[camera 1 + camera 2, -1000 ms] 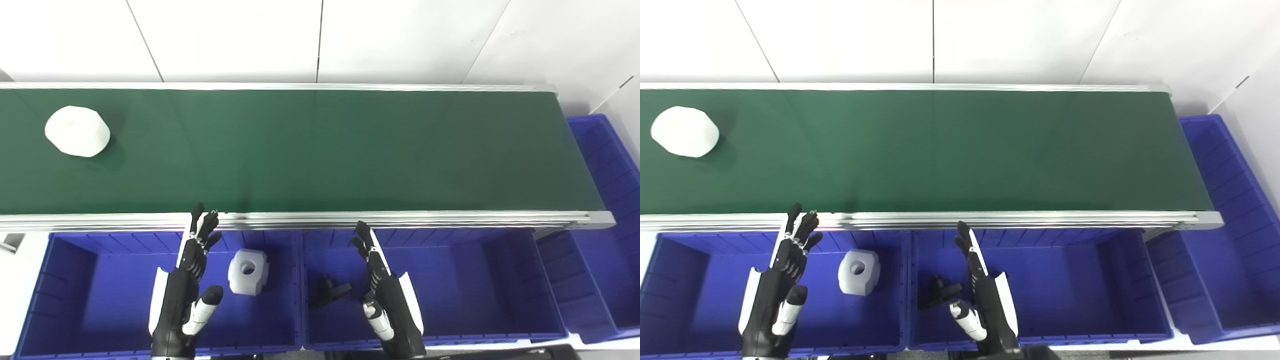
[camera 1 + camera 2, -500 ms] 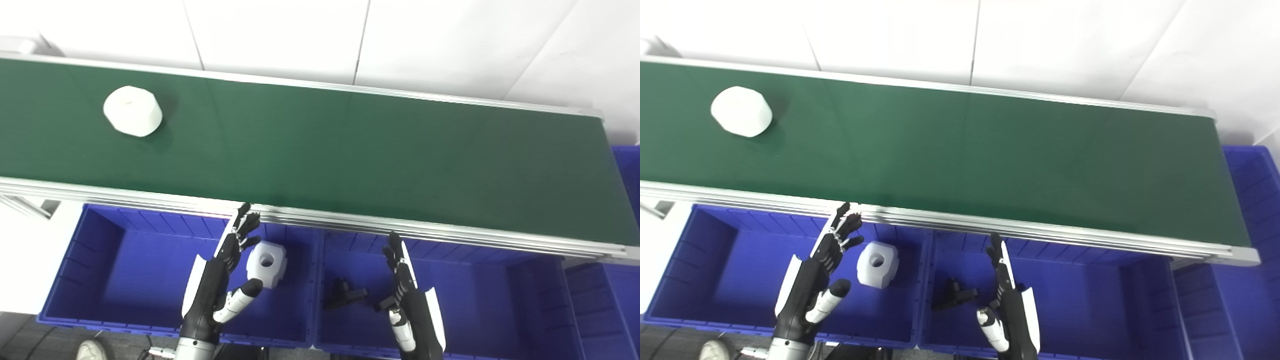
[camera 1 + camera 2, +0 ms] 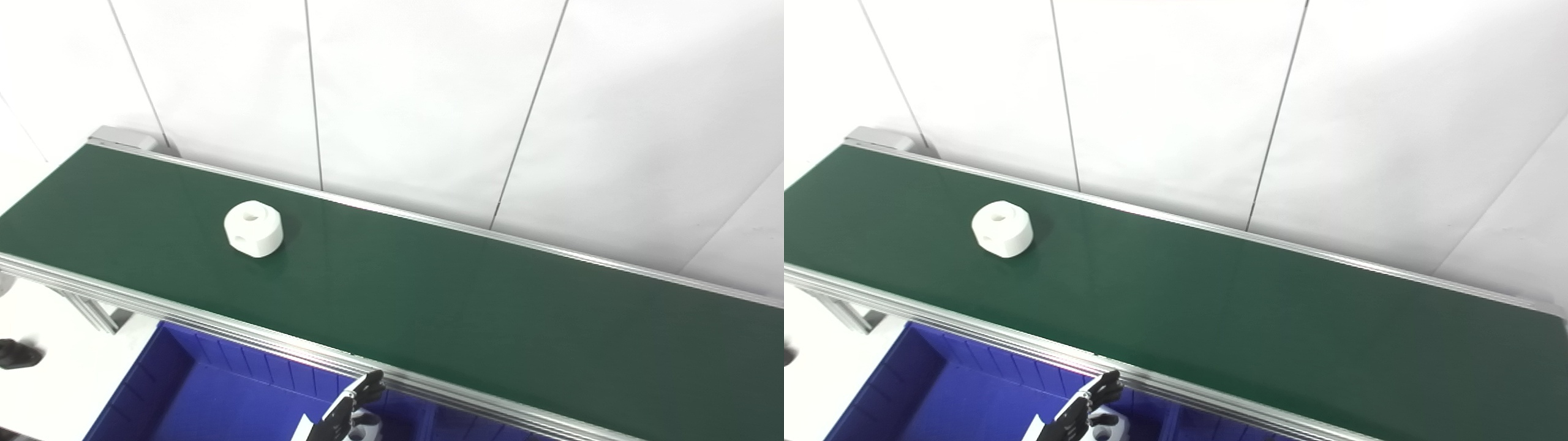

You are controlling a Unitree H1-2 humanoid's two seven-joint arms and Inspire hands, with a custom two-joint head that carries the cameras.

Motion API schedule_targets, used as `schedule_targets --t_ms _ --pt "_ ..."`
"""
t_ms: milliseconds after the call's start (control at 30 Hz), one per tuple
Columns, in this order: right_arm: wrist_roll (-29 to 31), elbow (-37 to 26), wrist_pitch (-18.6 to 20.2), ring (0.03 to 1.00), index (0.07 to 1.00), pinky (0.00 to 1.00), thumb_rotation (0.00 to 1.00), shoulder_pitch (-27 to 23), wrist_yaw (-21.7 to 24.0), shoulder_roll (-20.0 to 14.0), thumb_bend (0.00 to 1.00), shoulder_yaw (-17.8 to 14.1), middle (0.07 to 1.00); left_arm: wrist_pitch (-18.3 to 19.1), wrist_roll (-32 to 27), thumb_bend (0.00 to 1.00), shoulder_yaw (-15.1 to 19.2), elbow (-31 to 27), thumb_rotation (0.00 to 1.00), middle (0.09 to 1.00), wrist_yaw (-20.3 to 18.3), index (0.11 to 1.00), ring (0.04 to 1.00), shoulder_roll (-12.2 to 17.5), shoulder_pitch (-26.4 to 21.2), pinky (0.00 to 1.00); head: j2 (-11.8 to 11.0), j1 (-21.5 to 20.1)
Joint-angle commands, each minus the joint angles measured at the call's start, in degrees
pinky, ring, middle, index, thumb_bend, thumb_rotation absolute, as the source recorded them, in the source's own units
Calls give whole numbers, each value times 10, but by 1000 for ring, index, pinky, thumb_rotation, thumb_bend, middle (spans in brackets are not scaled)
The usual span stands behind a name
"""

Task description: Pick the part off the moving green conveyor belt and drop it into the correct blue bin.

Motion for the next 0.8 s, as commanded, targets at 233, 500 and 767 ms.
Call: schedule_targets --t_ms 233,500,767 --pt "32 -51 -32 1000 1000 1000 1000 10 38 4 865 6 1000 -24 -5 831 -22 -34 823 836 24 852 802 23 -4 665 25 15" --pt "31 -56 -32 1000 1000 1000 1000 11 38 11 875 5 1000 -24 -40 893 -58 -151 596 813 21 813 781 54 -46 633 28 16" --pt "32 -58 -32 1000 1000 1000 1000 4 43 16 866 10 1000 21 -22 1000 36 -255 397 814 -46 766 796 98 -169 653 37 26"
